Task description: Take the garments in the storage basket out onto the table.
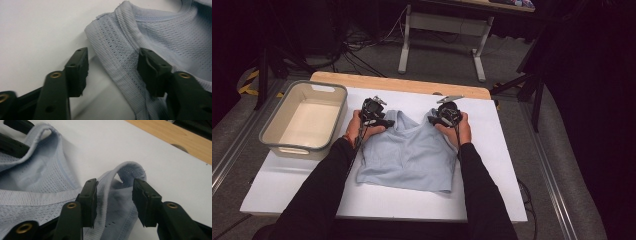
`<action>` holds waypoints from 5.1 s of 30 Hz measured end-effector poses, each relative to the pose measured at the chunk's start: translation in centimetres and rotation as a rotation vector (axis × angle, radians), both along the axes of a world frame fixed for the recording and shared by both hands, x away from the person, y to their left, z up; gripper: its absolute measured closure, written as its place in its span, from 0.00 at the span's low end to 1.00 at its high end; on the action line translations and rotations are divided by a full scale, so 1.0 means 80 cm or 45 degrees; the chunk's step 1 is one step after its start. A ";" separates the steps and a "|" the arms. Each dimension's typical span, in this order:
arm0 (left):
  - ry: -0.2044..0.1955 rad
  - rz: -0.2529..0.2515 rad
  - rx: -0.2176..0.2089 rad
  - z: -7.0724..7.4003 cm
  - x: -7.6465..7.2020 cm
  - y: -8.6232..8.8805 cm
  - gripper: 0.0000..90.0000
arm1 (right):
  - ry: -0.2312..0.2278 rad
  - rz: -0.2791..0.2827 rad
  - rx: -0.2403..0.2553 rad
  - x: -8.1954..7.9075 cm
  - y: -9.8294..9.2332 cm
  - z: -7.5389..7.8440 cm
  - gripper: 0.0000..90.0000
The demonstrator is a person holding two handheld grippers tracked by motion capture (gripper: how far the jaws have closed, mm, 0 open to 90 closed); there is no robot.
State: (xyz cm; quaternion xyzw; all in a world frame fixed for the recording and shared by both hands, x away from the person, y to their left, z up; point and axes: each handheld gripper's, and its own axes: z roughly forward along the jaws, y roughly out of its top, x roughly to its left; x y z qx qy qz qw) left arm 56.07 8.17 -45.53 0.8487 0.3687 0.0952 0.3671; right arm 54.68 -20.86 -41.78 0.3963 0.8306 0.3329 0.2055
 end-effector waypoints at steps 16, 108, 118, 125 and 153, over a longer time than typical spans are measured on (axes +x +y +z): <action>-0.144 -0.038 -0.062 0.045 -0.021 0.004 0.94 | -0.039 0.054 0.099 -0.020 -0.001 0.023 0.97; -0.753 -0.059 -0.244 0.242 -0.204 0.053 0.94 | -0.634 0.217 0.385 -0.180 -0.019 0.182 0.97; -0.790 -0.112 -0.283 0.266 -0.245 0.054 0.94 | -0.677 0.261 0.412 -0.223 -0.022 0.203 0.97; -0.802 -0.147 -0.289 0.274 -0.268 0.049 0.94 | -0.700 0.297 0.430 -0.251 -0.025 0.212 0.97; -0.555 0.065 -0.211 0.164 -0.111 0.003 0.92 | -0.414 0.073 0.324 -0.111 -0.023 0.122 0.96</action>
